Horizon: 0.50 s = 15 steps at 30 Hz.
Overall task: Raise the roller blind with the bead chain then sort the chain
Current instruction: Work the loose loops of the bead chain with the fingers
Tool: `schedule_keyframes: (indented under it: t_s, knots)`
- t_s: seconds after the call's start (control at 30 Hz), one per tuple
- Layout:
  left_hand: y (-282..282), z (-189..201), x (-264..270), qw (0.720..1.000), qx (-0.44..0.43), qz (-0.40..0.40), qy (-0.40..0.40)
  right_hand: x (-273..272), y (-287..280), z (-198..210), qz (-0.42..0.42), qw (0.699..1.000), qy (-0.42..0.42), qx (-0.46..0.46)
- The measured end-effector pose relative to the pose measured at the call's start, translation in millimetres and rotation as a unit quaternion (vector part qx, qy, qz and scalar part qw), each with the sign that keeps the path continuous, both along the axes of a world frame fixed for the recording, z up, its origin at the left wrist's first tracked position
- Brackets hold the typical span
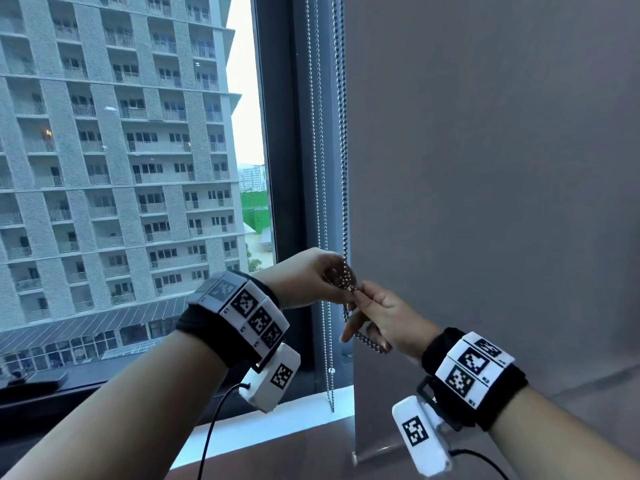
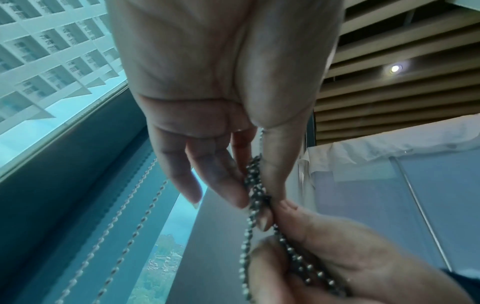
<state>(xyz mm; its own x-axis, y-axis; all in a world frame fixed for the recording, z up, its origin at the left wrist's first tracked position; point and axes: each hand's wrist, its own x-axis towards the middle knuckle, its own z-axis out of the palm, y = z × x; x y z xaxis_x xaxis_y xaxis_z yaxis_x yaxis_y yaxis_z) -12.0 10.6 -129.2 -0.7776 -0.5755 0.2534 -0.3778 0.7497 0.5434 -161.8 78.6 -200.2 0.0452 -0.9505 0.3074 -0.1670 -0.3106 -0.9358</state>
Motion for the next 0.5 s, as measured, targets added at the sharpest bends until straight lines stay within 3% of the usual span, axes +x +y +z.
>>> schedule_keyframes:
  t_s: [0.13,0.33,0.5]
  knots:
    - [1,4,-1,0.998,-0.056,0.018,0.007,-5,3,8,-0.01,1.0,0.002,0.002]
    - [1,16,-5,0.994,-0.086,0.018,0.06,-12,5,28,-0.069,0.995,0.073,-0.016]
    - [-1,12,-8,0.986,-0.147,0.039,0.073,-12,6,36,-0.051,0.995,0.085,-0.015]
